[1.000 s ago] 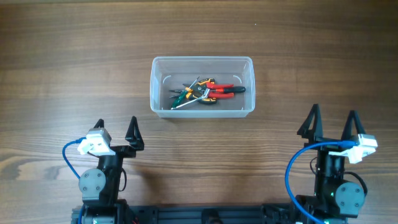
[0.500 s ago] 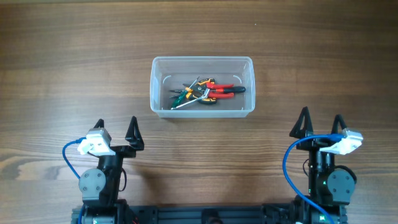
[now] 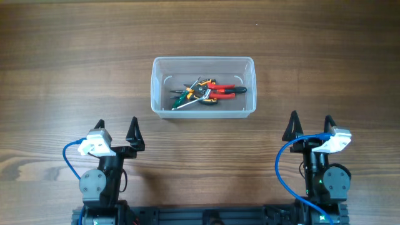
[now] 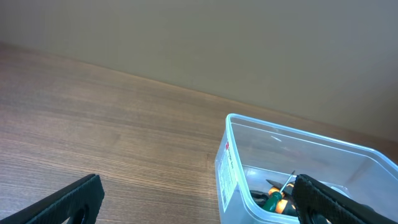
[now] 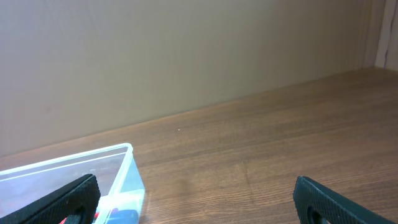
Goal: Pack container
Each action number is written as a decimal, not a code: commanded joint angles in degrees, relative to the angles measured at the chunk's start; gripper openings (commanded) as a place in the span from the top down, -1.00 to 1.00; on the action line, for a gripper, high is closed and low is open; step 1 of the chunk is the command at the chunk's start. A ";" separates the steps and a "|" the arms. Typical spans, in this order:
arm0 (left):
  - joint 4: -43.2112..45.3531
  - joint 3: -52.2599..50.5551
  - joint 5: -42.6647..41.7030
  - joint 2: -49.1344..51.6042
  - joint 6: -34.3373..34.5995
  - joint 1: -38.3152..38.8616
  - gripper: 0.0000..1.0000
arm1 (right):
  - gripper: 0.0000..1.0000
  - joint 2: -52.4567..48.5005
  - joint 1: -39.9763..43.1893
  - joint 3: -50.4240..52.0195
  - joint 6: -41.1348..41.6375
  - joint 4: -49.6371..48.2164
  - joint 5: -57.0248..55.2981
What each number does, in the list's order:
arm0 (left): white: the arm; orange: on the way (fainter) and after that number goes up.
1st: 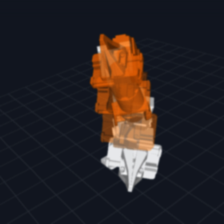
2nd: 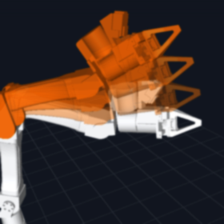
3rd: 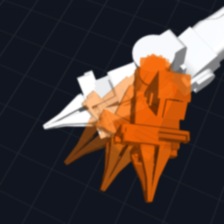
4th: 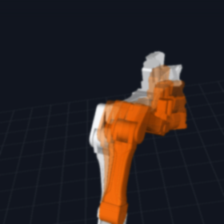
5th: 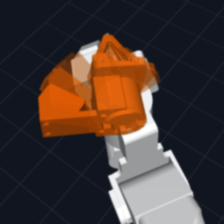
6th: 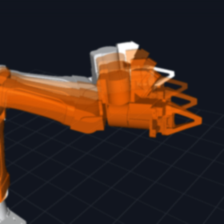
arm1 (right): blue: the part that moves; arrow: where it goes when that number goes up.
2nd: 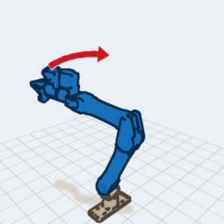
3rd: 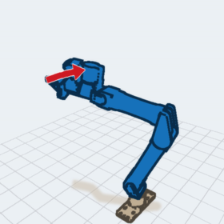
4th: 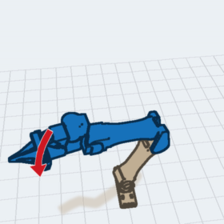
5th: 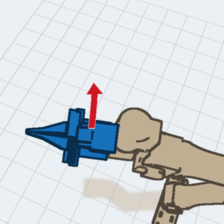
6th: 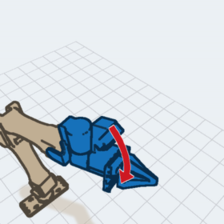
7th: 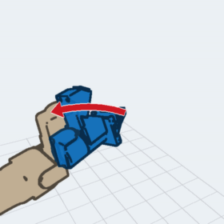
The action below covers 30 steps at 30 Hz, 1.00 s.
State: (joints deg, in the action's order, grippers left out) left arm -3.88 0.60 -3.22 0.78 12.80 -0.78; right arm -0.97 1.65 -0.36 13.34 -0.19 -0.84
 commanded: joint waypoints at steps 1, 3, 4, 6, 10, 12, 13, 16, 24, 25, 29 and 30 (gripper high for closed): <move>-0.33 -0.28 0.31 -0.55 0.55 -0.35 -1.00 | -1.00 0.83 -0.35 0.07 -1.68 0.02 2.69; -0.33 -0.28 0.31 -0.55 0.55 -0.35 -1.00 | -1.00 0.83 -0.35 0.07 -1.18 0.04 3.48; -0.33 -0.28 0.31 -0.55 0.55 -0.35 -0.99 | -0.99 0.83 -0.35 0.07 -1.18 0.04 3.48; -0.33 -0.28 0.31 -0.55 0.55 -0.35 -0.99 | -1.00 0.83 -0.35 0.07 -1.18 0.04 3.48; -0.33 -0.28 0.31 -0.55 0.55 -0.35 -1.00 | -0.99 0.83 -0.35 0.07 -1.20 0.04 3.48; -0.33 -0.28 0.31 -0.55 0.55 -0.35 -1.00 | -0.99 0.83 -0.35 0.07 -1.18 0.04 3.48; -0.33 -0.28 0.31 -0.55 0.55 -0.35 -1.00 | -1.00 0.83 -0.35 0.07 -1.20 0.04 3.48; -0.33 -0.28 0.31 -0.55 0.55 -0.35 -1.00 | -0.99 0.83 -0.35 0.07 -1.16 0.04 3.48; -0.33 -0.28 0.31 -0.55 0.55 -0.35 -0.99 | -0.99 0.83 -0.35 0.07 -1.18 0.04 3.48; -0.33 -0.28 0.31 -0.55 0.55 -0.35 -0.99 | -0.99 0.83 -0.35 0.07 -1.16 0.02 3.48; -0.33 -0.28 0.31 -0.55 0.55 -0.35 -0.99 | -0.99 0.83 -0.35 0.07 -1.18 0.02 3.48; -0.33 -0.28 0.31 -0.55 0.55 -0.35 -1.00 | -0.99 0.83 -0.35 0.07 -1.18 0.04 3.48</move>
